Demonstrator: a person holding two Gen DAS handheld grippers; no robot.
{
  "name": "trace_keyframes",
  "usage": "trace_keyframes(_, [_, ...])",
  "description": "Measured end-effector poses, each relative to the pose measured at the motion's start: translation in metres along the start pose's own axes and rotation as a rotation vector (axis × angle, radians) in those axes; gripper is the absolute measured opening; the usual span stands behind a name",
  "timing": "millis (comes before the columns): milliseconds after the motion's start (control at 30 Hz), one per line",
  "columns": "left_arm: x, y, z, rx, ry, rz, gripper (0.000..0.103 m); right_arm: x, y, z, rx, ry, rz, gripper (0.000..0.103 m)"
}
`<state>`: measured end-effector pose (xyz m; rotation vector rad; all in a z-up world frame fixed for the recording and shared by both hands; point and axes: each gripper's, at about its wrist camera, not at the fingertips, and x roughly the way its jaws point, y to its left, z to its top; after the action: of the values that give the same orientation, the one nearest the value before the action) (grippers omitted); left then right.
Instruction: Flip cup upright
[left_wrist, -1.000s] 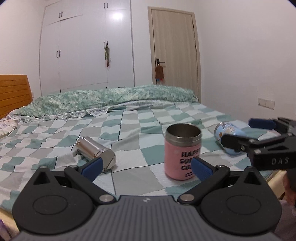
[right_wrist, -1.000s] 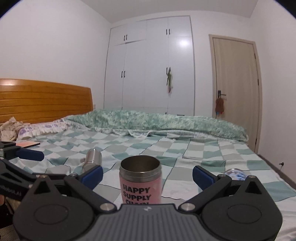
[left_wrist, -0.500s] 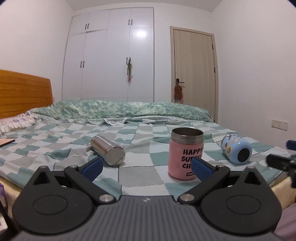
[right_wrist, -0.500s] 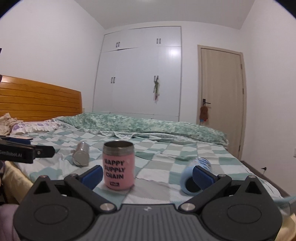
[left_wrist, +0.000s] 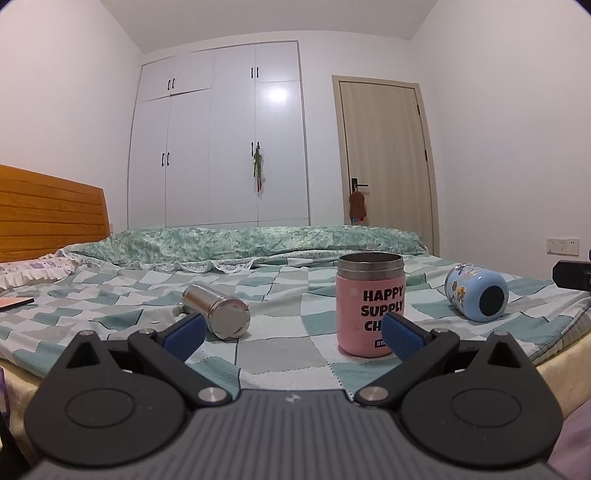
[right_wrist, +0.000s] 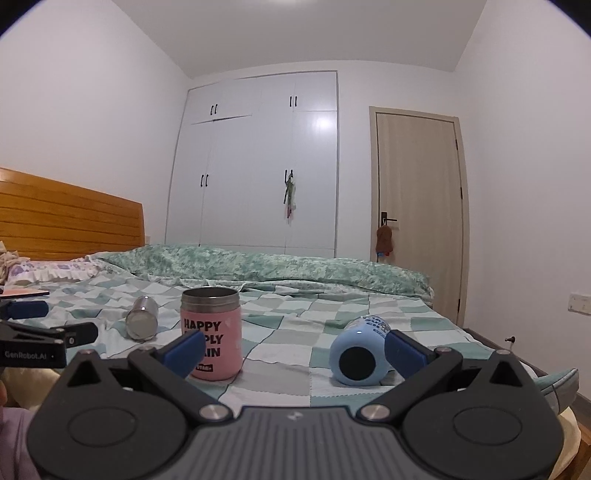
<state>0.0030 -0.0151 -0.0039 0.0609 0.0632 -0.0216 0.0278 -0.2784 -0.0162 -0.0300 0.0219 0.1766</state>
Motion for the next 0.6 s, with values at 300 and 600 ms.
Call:
trace_keyframes(300, [0.0001, 0.0019, -0.0012, -0.010, 0.000, -0.002, 0.103, -0.0007, 0.0053, -0.0013, -0.016, -0.007, -0.003, 0.103])
trace_keyframes(600, [-0.0004, 0.0019, -0.0015, -0.010, -0.002, -0.001, 0.103, -0.0002, 0.0063, -0.0008, -0.021, 0.002, -0.006, 0.103])
